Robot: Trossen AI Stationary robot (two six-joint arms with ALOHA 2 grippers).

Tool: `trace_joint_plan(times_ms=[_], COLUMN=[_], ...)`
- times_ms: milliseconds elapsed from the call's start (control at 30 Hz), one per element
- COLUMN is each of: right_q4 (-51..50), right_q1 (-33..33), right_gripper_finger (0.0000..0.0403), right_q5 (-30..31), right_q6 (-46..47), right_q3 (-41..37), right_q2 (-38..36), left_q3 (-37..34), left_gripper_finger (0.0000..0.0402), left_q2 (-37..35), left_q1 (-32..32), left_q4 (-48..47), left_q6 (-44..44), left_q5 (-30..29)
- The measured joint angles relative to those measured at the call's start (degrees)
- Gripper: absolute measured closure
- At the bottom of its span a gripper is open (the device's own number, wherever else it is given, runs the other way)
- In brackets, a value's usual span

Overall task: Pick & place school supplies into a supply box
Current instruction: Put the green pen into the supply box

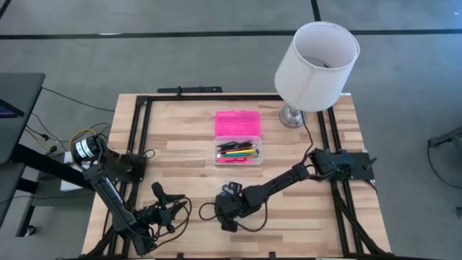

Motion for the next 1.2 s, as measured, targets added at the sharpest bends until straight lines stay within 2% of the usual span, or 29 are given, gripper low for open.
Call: trace_joint_plan(times_ms=[367, 500, 733, 1067, 1200], right_q4=[-0.38, -0.76, -2.38, -3.49, -3.45], right_q1=[-0.06, -0.28, -0.26, -0.26, -0.23], right_gripper_finger=[0.0337, 0.0337, 0.034, 0.0392, 0.0391], right_q5=[-2.17, -4.68, -5.27, -7.78, -7.85], right_q6=[-16.66, -16.91, -13.97, -12.5, -12.65], right_q3=[-0.07, -0.07, -0.04, -0.07, -0.11], right_q2=[0.07, 0.09, 0.11, 0.04, 0.04], left_q3=[0.0, 0.0, 0.0, 0.0, 0.0], left_gripper_finger=[0.0288, 0.0288, 0.0288, 0.0288, 0.0288], left_q2=[0.0, 0.0, 0.0, 0.0, 0.0], left_q1=[0.0, 0.0, 0.0, 0.0, 0.0], left_q4=[0.0, 0.0, -0.02, -0.02, -0.02], left_q6=[0.0, 0.0, 0.0, 0.0, 0.0], left_q5=[0.07, 0.07, 0.06, 0.02, 0.02])
